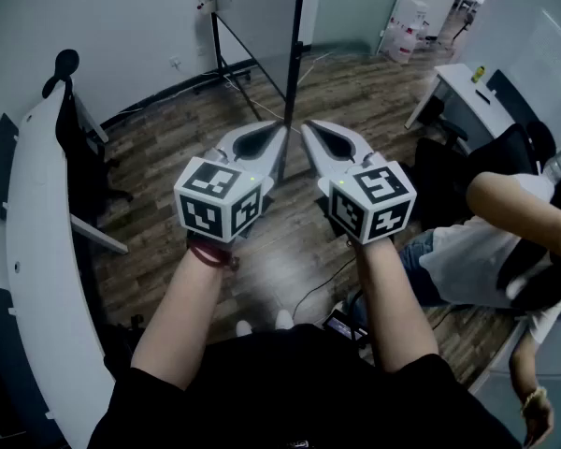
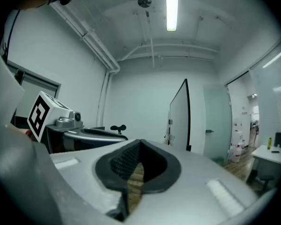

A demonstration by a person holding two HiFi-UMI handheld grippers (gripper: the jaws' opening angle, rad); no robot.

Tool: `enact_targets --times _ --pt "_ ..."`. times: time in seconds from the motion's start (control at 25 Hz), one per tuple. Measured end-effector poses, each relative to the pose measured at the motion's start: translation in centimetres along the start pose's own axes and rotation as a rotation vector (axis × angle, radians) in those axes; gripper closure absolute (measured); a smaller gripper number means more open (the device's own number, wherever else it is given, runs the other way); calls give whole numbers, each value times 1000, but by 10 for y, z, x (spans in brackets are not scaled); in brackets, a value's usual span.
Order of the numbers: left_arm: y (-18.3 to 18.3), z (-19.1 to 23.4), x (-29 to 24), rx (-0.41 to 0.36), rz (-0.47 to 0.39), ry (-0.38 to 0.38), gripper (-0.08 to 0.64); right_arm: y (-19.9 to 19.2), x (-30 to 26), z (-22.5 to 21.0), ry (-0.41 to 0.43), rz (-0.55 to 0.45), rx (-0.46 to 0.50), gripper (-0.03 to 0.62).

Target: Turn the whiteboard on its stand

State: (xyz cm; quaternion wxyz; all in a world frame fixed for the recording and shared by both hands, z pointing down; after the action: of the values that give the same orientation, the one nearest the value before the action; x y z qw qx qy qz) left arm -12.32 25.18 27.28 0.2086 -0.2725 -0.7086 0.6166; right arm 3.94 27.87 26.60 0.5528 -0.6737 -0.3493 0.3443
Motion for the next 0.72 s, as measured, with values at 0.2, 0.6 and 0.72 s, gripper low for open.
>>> enact_targets --times 0.2,0.6,0.72 --pt "-1 -1 -1 5 9 6 563 1 3 -4 -8 -2 -15 592" --pt "6 2 -5 -2 4 5 563 4 0 -3 20 21 -41 591" --pt "4 4 -5 -2 -1 5 563 1 -2 -5 17 25 -47 591"
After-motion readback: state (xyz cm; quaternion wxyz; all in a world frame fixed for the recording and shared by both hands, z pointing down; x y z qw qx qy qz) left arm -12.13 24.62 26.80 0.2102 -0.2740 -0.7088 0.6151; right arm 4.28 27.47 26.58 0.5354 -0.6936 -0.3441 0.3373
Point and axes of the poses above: the fingertips, and each gripper's own axes: x backward along the fingers, z to its left, y out of its top, the point moved 10 cm from there along x, backward along the fingers, and after that the axes turned 11 degrees about -x, right-handed, at the moved point
